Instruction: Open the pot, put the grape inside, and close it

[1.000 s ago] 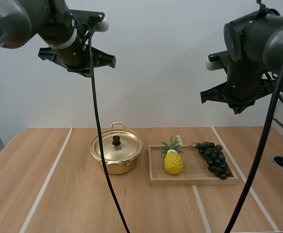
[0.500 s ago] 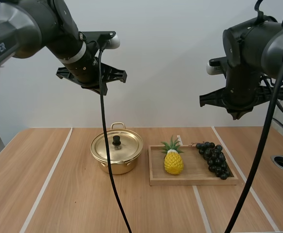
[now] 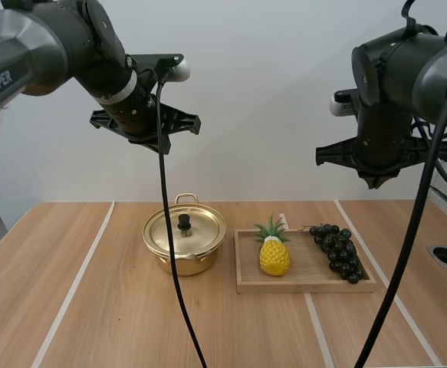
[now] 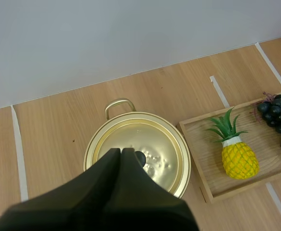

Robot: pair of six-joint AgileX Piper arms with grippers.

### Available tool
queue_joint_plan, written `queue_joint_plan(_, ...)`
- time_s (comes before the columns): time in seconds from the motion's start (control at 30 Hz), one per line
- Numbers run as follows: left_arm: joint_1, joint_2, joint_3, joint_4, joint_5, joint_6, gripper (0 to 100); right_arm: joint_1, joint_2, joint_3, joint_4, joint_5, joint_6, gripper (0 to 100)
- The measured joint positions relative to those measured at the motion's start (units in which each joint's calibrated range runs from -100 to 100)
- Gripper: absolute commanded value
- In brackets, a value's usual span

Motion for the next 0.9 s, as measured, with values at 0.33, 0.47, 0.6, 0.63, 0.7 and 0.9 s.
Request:
queue_joint_plan(0.33,0.00,0.0,0.0,0.0,1.2,2.4,100,0.0,0.0,0.0,-4.8,0.0,5.2,55)
queue_joint_plan(0.47,0.00,0.0,0.0,0.0,2.1,3.3,100,0.0,0.0,0.0,-5.3,0.0,5.5,55)
queue_joint_plan(0.6,0.00,0.0,0.0,0.0,2.1,3.3,100,0.0,0.0,0.0,-5.5,0.0,5.6,55)
queue_joint_plan(0.63,0.00,0.0,0.0,0.0,2.1,3.3,100,0.0,0.0,0.0,-5.5,0.0,5.6,55)
queue_joint_plan(0.7,0.00,0.0,0.0,0.0,2.1,3.3,100,0.0,0.0,0.0,-5.5,0.0,5.7,55)
queue_joint_plan(0.9,0.00,0.0,0.0,0.0,2.5,3.3,100,0.0,0.0,0.0,-5.5,0.0,5.9,74)
